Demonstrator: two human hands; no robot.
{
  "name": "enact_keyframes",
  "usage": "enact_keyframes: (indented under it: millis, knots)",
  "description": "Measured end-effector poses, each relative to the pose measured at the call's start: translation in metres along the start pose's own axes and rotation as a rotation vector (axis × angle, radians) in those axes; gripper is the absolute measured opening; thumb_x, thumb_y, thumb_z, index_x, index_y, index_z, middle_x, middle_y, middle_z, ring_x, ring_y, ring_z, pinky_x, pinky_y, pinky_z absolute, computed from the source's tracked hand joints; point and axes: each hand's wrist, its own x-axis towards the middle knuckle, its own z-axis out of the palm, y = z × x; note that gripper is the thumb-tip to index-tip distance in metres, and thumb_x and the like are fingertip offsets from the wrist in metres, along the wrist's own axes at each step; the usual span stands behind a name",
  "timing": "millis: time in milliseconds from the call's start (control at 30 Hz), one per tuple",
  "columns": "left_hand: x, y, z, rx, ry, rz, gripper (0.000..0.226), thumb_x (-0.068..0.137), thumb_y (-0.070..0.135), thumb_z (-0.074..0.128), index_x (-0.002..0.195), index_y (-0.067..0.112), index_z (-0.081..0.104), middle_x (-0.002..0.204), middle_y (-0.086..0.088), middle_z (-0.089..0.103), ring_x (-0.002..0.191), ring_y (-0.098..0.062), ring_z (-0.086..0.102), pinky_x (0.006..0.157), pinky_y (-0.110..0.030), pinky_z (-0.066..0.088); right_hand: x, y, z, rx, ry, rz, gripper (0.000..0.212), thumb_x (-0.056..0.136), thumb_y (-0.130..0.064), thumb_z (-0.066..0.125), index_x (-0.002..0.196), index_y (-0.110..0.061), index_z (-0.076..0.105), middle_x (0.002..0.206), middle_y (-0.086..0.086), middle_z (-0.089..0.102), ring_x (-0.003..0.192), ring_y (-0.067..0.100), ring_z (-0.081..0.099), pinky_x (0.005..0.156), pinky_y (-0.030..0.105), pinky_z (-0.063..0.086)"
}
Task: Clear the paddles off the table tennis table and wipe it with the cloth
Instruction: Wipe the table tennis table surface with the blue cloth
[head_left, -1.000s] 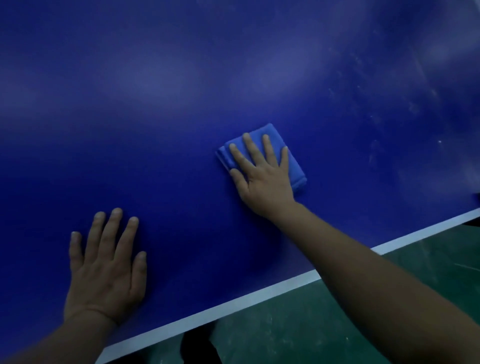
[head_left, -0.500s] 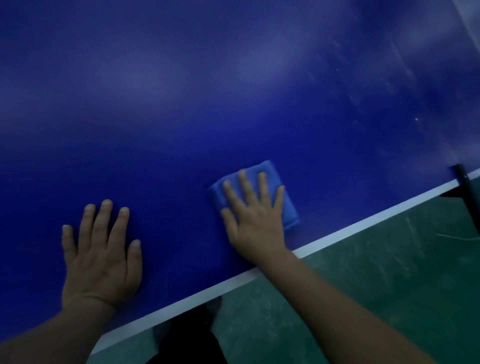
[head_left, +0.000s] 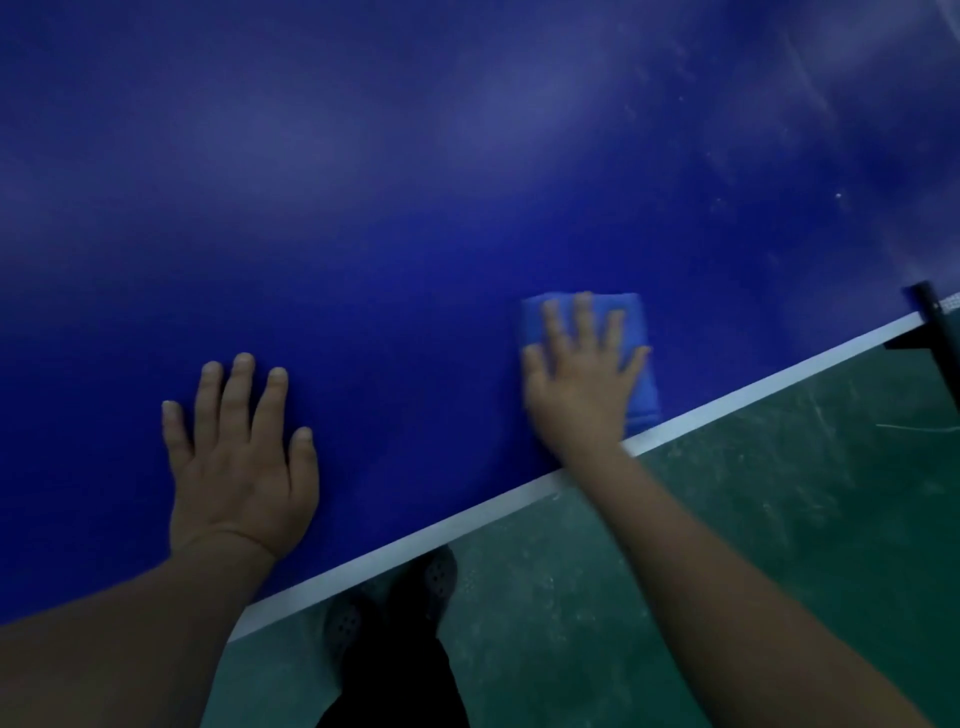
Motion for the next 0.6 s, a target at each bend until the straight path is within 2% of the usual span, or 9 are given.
enact_keyframes:
  millis: [67,133,300,467,533,600]
  knots:
    - [0.0,0.0,0.001,-0.003,0.007,-0.002,0.07,0.094,0.047,0.022,0.155,0.013,0.031,0.166,-0.011,0.016,0.154,-0.027,0.0,0.123,-0.054,-0.006,-0.043,-0.028,0.01,-0.039,-0.007,-0.377,0.057,0.1,-0.056,0.03,0.153,-0.037,0.034,0.165,-0.001,0.026,0.153,0.035,0.014,0.118,0.067,0.003]
    - [0.0,-0.001,0.002,-0.002,0.014,0.002,0.07,0.095,0.047,0.022,0.155,0.014,0.03,0.166,-0.01,0.016,0.154,-0.027,0.0,0.123,-0.054,-0.006,-0.05,-0.021,0.007,-0.062,-0.05,-0.53,0.056,0.101,-0.058,0.029,0.153,-0.038,0.034,0.164,-0.003,0.027,0.154,0.032,0.012,0.118,0.067,0.005]
    - [0.0,0.0,0.001,0.003,0.018,-0.009,0.07,0.094,0.048,0.024,0.156,0.017,0.029,0.166,-0.008,0.015,0.154,-0.025,0.0,0.123,-0.054,-0.006,-0.016,-0.007,-0.005,-0.057,-0.077,-0.341,0.062,0.098,-0.062,0.021,0.156,-0.041,0.025,0.167,-0.006,0.016,0.155,0.029,0.002,0.12,0.063,-0.001]
    - [0.0,-0.001,-0.007,0.006,-0.036,-0.016,0.072,0.091,0.049,0.026,0.156,0.018,0.03,0.166,-0.006,0.016,0.154,-0.025,0.001,0.123,-0.055,-0.002,0.009,-0.027,-0.006,-0.072,-0.096,-0.306,0.063,0.098,-0.062,0.017,0.157,-0.042,0.021,0.168,-0.006,0.012,0.155,0.03,0.002,0.12,0.063,-0.002]
    - [-0.001,0.0,-0.01,-0.017,-0.027,-0.024,0.072,0.089,0.05,0.027,0.152,0.017,0.037,0.163,-0.007,0.024,0.153,-0.026,0.009,0.123,-0.055,0.001,0.024,-0.037,-0.009,-0.067,-0.109,-0.31,0.063,0.097,-0.063,0.015,0.157,-0.042,0.021,0.168,-0.007,0.012,0.155,0.029,0.001,0.12,0.063,-0.002]
    - [0.005,0.005,-0.014,-0.08,0.022,-0.061,0.069,0.085,0.048,0.032,0.14,0.012,0.052,0.154,-0.011,0.04,0.147,-0.031,0.025,0.121,-0.057,0.01,0.041,-0.045,-0.012,-0.076,-0.117,-0.336,0.064,0.097,-0.064,0.013,0.157,-0.043,0.02,0.168,-0.007,0.01,0.155,0.029,0.0,0.12,0.062,-0.003]
